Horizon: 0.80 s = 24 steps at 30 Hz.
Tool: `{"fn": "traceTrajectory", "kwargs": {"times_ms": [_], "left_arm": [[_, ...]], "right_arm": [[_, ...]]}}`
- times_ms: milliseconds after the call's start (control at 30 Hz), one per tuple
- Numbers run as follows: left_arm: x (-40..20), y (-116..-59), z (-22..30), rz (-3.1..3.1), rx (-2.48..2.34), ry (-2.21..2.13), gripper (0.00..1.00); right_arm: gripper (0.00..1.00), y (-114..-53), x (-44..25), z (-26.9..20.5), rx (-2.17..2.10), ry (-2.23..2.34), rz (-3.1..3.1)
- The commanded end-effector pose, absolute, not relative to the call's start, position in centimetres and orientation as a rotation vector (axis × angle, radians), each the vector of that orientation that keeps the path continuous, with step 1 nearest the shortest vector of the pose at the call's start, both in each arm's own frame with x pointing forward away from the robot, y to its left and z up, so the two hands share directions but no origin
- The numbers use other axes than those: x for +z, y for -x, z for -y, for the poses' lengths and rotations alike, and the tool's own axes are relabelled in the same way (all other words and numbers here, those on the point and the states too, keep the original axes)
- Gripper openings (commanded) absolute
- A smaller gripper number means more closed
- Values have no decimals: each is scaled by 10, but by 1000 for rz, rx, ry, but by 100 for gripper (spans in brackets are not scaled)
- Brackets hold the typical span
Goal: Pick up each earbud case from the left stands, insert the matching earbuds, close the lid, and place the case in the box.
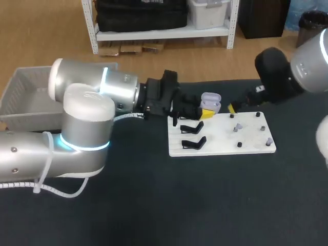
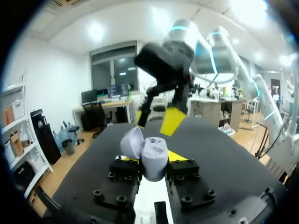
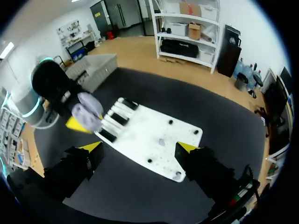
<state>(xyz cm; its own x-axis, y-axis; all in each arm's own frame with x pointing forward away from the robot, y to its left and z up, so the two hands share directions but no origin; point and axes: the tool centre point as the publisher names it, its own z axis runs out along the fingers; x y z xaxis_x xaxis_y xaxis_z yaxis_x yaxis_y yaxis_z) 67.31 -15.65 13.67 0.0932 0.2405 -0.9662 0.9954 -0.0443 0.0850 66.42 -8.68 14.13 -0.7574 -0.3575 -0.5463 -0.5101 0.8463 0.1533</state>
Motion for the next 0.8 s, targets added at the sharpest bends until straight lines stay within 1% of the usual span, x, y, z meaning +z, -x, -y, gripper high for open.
{"fn": "traceTrajectory", "kwargs": {"times_ms": [33,333,433,800], "left_arm": [[142,-668,148,-1244,-1087,-1381,0],[155,-666,152,-1222,-1109,-1348,0],[153,-670,153,-1242,-1107,-1342,0],[142,-679,156,-1282,-1111,-1309,0]], "right_arm": [[100,-642,150,106,74,579,-2535],[100,-628,119,141,-104,696,-2600],[100,-629,110,153,-366,666,-2586],[100,-629,110,153,-366,666,-2586]]}}
